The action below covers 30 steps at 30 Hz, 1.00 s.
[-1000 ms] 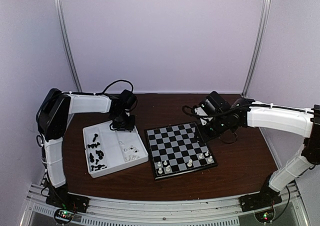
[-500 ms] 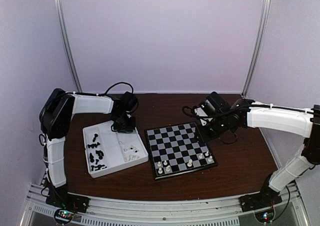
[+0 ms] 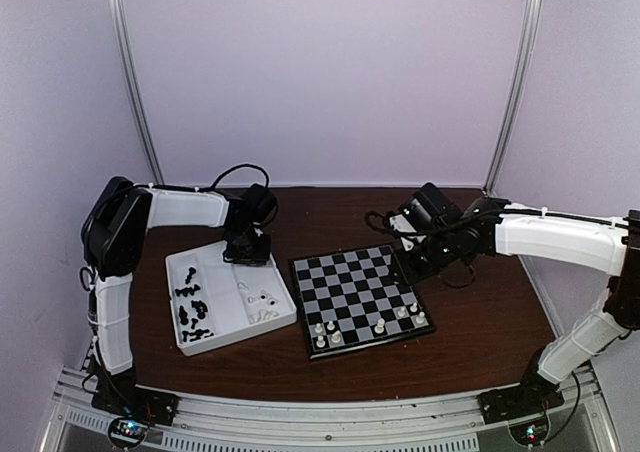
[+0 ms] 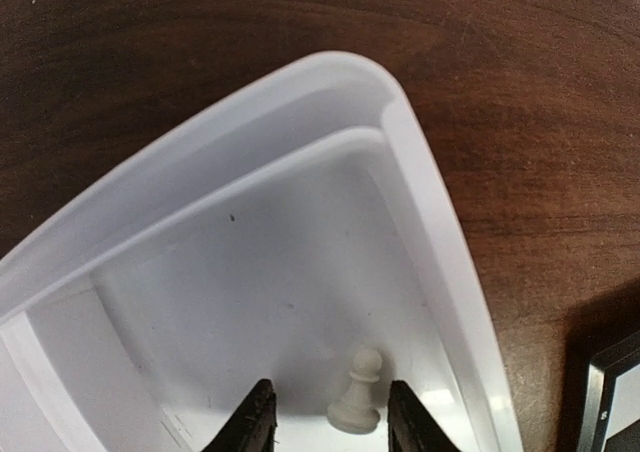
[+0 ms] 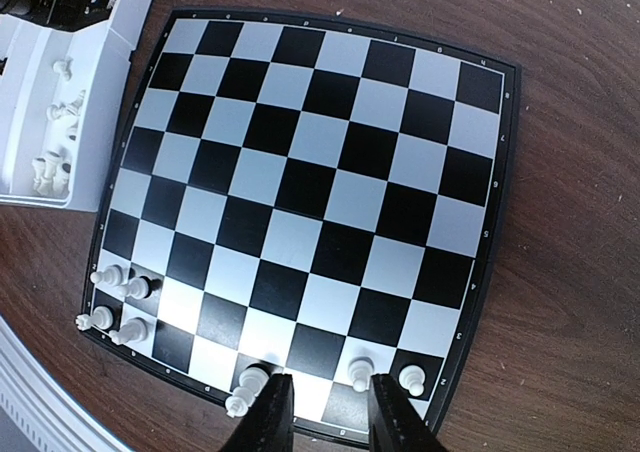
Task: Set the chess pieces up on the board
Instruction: Pick up the chess piece from the storage box.
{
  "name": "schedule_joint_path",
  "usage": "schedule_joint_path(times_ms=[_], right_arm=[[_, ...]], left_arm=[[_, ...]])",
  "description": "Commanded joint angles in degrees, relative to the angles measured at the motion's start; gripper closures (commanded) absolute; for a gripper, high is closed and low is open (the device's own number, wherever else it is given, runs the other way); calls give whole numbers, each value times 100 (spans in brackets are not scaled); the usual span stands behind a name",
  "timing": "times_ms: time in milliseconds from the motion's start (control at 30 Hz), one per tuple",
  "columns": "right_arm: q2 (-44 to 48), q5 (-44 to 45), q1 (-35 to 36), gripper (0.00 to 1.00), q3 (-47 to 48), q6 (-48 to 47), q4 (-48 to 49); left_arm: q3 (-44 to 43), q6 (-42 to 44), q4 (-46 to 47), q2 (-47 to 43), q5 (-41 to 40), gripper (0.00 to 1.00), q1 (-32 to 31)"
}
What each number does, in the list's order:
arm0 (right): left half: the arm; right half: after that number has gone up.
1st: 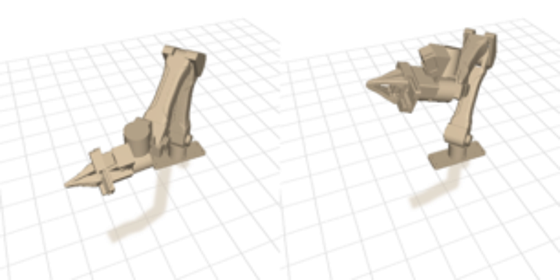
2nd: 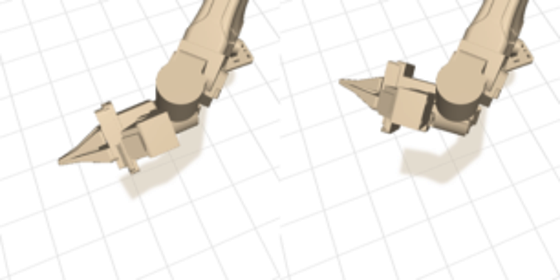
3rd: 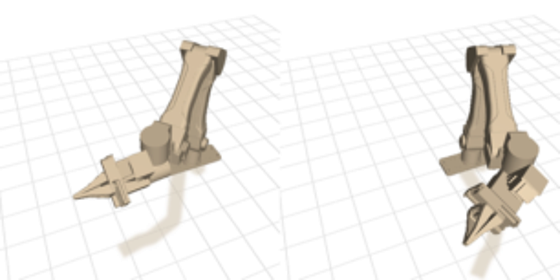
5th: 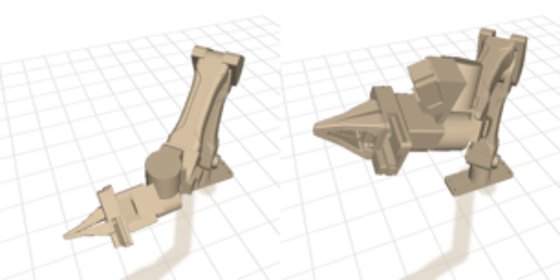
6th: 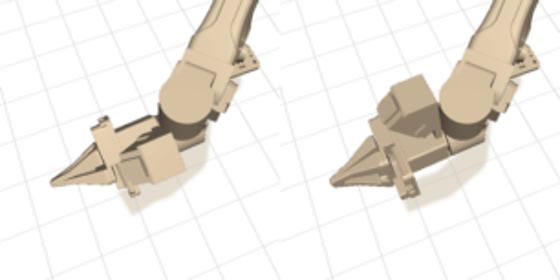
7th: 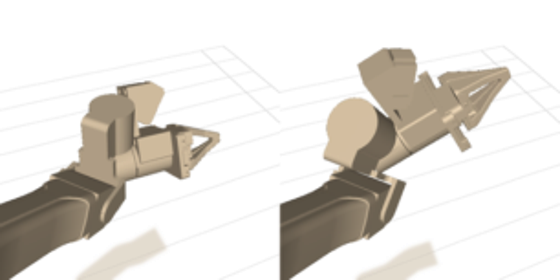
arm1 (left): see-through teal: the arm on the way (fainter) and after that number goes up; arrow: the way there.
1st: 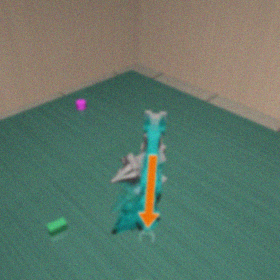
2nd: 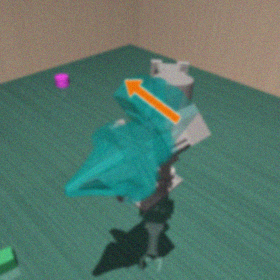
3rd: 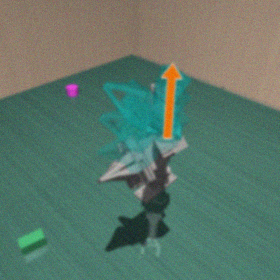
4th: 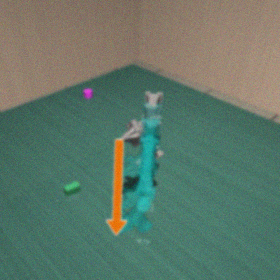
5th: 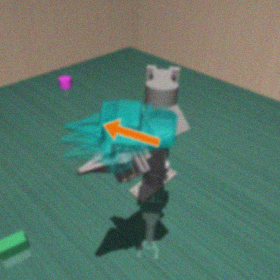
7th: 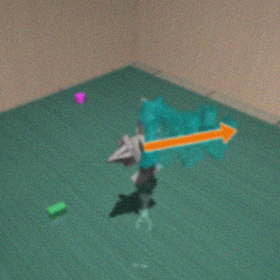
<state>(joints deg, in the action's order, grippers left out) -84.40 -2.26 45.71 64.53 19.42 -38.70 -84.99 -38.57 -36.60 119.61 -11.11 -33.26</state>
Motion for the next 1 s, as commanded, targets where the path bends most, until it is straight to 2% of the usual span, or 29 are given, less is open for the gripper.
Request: schedule_joint_path(times_ms=[0,333,433,767,867,967], right_arm=[[205,55,-19,72,-55,-9,108],[230,15,-19,72,-46,44,108],[246,-8,-19,72,-54,74,108],[301,-125,-19,72,-64,71,140],[297,-267,-19,72,-57,77,241],[258,-503,-18,71,-33,145,413]], left_arm=[[-183,280,-91,112,-113,60,12],[-211,439,-77,133,179,80,12],[-209,656,-12,152,259,91,12],[17,941,-207,-227,328,89,12],[500,1153,-23,-678,449,87,12],[1262,1433,568,-1367,729,87,12]])
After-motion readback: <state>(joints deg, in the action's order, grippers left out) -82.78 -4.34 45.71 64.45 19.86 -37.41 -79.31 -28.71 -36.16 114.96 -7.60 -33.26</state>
